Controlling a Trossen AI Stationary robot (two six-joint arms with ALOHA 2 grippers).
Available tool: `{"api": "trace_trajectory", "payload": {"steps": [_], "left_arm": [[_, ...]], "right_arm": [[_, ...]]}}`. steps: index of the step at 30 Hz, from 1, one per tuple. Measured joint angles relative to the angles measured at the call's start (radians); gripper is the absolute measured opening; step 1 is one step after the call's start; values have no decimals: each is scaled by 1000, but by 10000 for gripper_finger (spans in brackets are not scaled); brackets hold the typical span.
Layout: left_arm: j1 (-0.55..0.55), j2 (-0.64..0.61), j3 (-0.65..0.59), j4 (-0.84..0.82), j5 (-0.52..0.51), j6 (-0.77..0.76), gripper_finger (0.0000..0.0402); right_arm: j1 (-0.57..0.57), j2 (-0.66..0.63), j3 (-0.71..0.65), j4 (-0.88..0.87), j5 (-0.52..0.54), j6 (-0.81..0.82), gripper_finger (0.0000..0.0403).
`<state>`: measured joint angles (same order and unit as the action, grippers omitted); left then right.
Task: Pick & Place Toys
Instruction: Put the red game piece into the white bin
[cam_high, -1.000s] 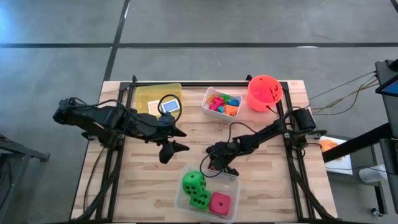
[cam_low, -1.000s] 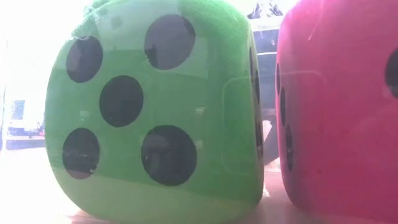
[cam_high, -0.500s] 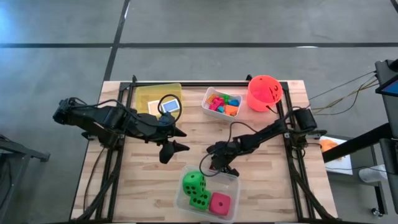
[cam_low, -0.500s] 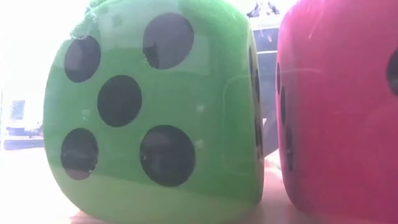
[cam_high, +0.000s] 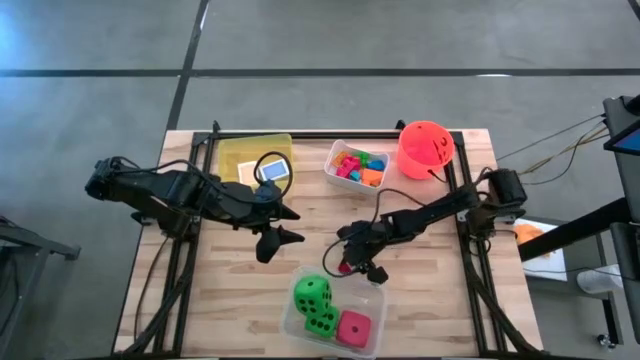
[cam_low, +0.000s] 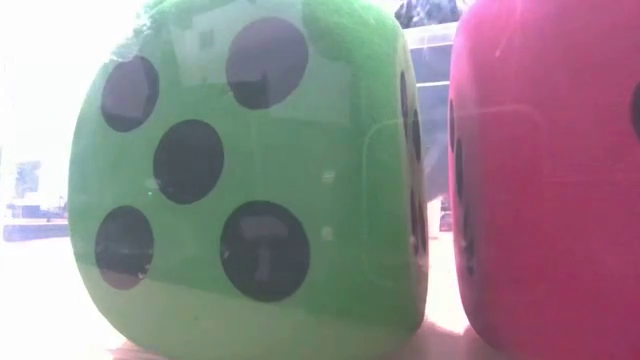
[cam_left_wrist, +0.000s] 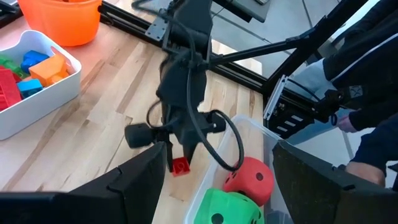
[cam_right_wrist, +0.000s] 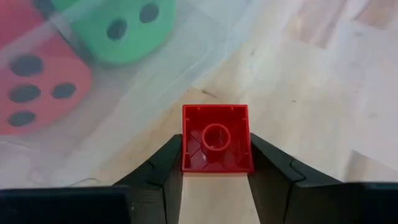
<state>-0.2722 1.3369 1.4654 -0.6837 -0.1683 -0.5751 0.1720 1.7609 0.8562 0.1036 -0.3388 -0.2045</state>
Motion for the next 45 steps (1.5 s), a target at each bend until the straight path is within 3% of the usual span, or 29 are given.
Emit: {"api": "trace_trajectory", "payload": {"steps": [6, 15, 28, 37, 45], "left_arm": [[0, 0, 0, 0, 0, 0, 281], [1, 0, 0, 15, -5, 12, 281], [2, 0, 0, 14, -27, 55, 281], [2, 0, 0, 38, -27, 51, 281], [2, 0, 0, 44, -31, 52, 281]], "right_arm": [[-21, -96, 0, -70, 11, 58, 130], [-61, -269, -13, -230, 129, 110, 130], [-213, -459, -66, -272, 160, 216, 130], [-396, -498, -64, -281, 276, 558, 130], [-551, -441, -63, -339, 343, 735, 130]]}}
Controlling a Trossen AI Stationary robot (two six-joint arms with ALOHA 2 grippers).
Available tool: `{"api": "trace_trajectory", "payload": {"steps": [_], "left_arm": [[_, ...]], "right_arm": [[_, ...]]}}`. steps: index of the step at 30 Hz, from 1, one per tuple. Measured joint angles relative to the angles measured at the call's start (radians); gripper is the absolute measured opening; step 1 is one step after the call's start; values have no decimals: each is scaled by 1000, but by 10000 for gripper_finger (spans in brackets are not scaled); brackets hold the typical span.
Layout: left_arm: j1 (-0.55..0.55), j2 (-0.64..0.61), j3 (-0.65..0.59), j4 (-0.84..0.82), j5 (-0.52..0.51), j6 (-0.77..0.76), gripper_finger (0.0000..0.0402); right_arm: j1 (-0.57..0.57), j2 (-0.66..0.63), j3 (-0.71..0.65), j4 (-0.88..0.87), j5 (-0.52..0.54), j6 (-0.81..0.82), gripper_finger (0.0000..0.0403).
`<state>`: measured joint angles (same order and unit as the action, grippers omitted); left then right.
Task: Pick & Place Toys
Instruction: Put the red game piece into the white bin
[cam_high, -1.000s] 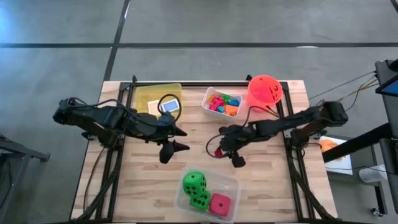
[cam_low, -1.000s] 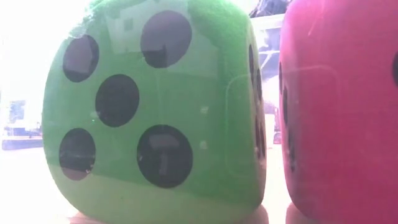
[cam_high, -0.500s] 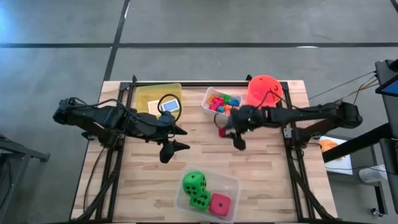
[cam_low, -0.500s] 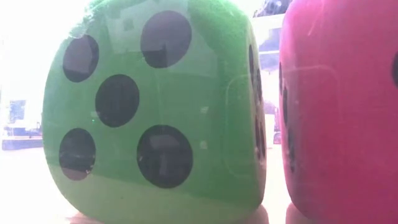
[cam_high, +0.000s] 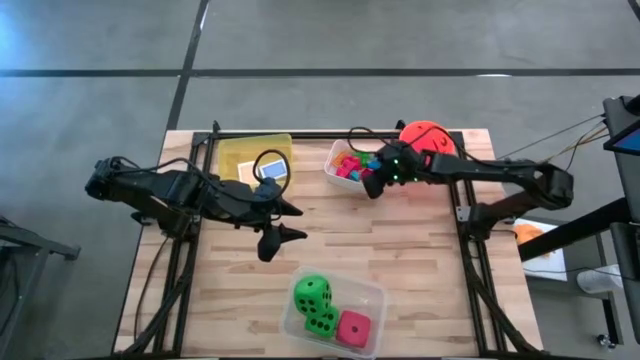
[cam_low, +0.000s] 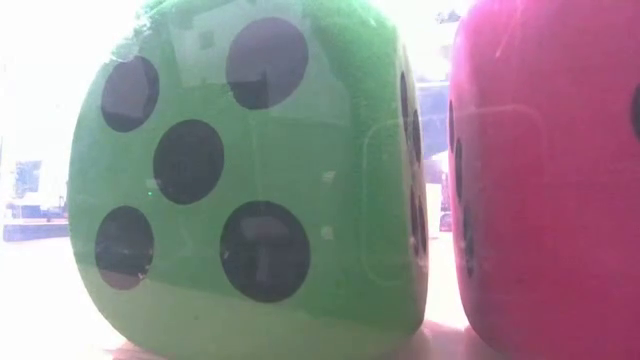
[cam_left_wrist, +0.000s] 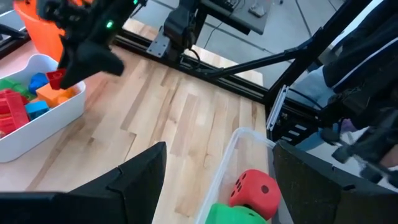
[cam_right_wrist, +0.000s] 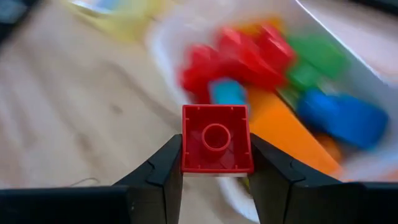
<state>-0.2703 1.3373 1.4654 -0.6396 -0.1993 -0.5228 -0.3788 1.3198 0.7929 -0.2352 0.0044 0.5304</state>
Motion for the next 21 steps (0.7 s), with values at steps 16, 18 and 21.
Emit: {"api": "trace_trajectory", "payload": {"steps": [16, 18, 21], "left_arm": [[6, 0, 0, 40, -37, 51, 281], [6, 0, 0, 39, -37, 51, 281], [6, 0, 0, 37, -37, 51, 281]], "right_arm": [[-85, 251, 279, -331, 27, -165, 130], [-88, 290, 323, -366, 26, -189, 130], [-86, 345, 369, -394, 22, -222, 130]]}}
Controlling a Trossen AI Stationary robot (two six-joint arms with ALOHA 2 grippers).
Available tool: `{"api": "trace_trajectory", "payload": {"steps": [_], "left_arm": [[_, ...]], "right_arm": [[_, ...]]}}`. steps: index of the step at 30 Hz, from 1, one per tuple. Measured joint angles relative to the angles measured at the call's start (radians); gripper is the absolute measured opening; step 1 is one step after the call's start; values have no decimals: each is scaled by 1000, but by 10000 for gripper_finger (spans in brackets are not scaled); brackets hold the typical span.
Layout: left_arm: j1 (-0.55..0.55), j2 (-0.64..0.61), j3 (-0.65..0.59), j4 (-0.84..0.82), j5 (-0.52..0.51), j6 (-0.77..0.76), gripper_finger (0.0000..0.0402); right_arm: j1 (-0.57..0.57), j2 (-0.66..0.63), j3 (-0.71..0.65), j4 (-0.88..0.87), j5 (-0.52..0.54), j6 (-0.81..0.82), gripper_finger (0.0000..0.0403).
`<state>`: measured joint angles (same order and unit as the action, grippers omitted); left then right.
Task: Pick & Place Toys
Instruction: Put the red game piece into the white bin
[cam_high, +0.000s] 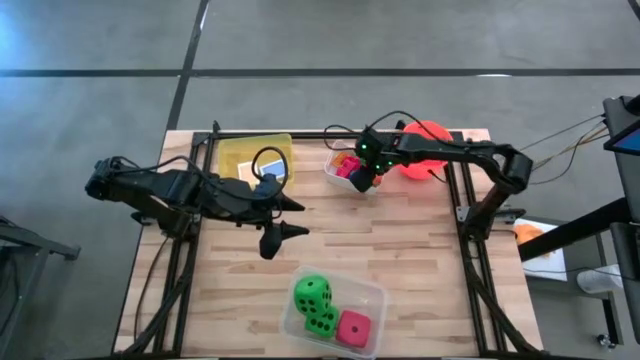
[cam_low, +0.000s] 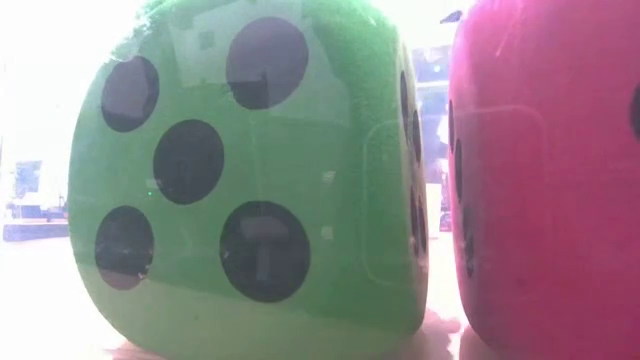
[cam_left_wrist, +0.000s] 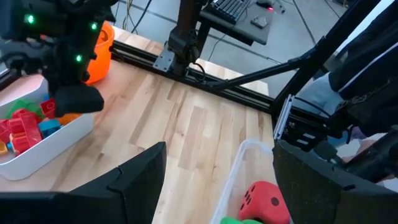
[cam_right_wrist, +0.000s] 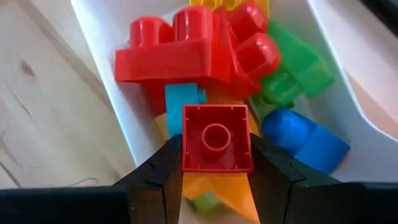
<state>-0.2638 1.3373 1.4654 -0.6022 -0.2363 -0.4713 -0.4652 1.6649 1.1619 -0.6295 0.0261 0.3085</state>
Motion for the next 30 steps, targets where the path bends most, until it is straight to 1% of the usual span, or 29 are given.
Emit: {"api": "trace_trajectory", "payload": {"steps": [6, 12, 22, 23, 25, 28, 30], "left_arm": [[0, 0, 0, 0, 0, 0, 281], [-1, 0, 0, -1, 0, 0, 281], [0, 0, 0, -1, 0, 0, 281], [0, 0, 0, -1, 0, 0, 281], [0, 0, 0, -1, 0, 1, 281], [0, 0, 0, -1, 1, 1, 281], [0, 0, 0, -1, 1, 1, 281]], "right_arm": [[2, 50, 28, 3, -4, 3, 130], [2, 36, 0, 19, -6, 21, 130], [2, 36, -4, 17, -8, 23, 131], [2, 36, -4, 17, -9, 23, 139], [2, 36, -5, 13, -36, 21, 167], [2, 38, -6, 10, -75, 18, 225], [3, 37, -6, 12, -79, 18, 261]]}}
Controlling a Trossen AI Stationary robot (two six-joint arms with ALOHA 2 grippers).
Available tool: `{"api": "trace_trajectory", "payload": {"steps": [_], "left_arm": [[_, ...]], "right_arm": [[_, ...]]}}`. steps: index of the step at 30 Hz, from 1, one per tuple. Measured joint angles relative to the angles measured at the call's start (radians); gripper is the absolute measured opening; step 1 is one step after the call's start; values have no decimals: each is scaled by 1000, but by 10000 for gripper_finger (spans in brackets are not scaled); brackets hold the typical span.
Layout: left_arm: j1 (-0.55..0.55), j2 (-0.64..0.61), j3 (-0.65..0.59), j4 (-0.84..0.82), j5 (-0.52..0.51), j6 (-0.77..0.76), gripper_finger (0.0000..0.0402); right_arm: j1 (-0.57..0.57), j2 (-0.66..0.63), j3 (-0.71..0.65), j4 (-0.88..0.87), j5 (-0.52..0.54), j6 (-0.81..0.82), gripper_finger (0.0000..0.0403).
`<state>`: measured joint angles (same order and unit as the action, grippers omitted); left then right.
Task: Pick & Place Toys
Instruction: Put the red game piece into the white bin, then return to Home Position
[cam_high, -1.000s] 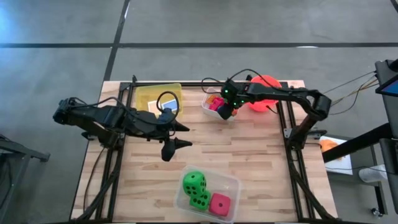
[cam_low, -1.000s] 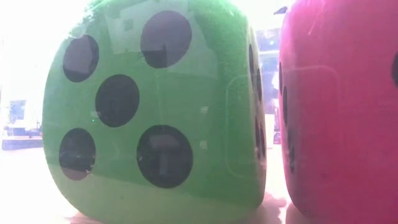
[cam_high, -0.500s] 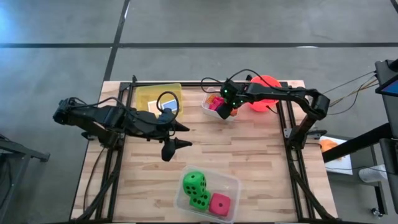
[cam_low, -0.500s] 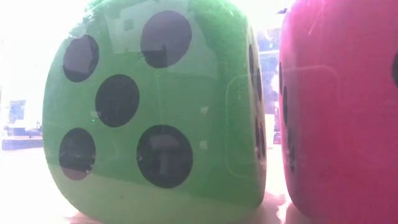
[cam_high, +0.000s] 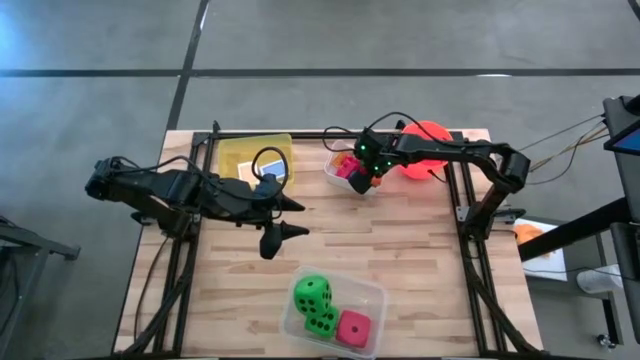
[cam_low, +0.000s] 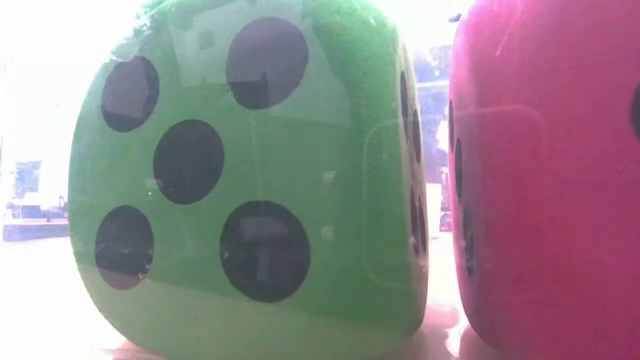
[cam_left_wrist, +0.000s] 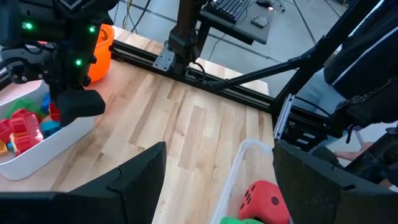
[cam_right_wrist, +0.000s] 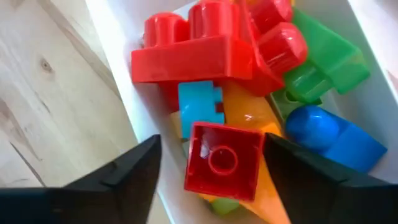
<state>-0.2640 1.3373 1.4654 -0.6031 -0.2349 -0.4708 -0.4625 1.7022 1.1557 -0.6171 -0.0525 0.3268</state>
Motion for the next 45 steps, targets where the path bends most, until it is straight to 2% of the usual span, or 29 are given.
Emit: {"api": "trace_trajectory", "payload": {"steps": [3, 7, 11, 14, 18, 22, 24, 28, 30, 36, 40, 45], "left_arm": [[0, 0, 0, 0, 0, 0, 281], [0, 0, 0, 0, 0, 0, 281], [0, 0, 0, 0, 0, 0, 281], [0, 0, 0, 0, 0, 0, 281], [11, 0, 0, 0, -9, 8, 281], [31, 0, 0, -9, -11, 158, 281], [37, -4, 0, -25, -12, 180, 281], [62, -23, 0, -44, -11, 186, 281], [84, -35, 0, -49, -12, 193, 281], [141, -111, -64, -22, -9, 248, 281], [162, -200, -211, 105, -9, 283, 281], [173, -331, -421, 256, -9, 270, 281]], "right_arm": [[0, -13, -1, -8, -1, 10, 304], [0, -64, -3, -29, 18, 21, 337], [0, -137, -3, -40, 54, 22, 345], [0, -188, -3, -52, 53, 49, 333], [22, -261, -2, -112, 49, 95, 284], [93, -351, -24, -109, 55, 142, 200], [134, -394, -43, -103, 61, 153, 151], [222, -489, -96, -98, 173, 194, 48], [268, -534, -123, -84, 220, 183, 21], [352, -644, -185, -8, 230, 199, 45], [370, -684, -204, -7, 211, 194, 67], [368, -719, -223, -12, 145, 290, 94]]}}
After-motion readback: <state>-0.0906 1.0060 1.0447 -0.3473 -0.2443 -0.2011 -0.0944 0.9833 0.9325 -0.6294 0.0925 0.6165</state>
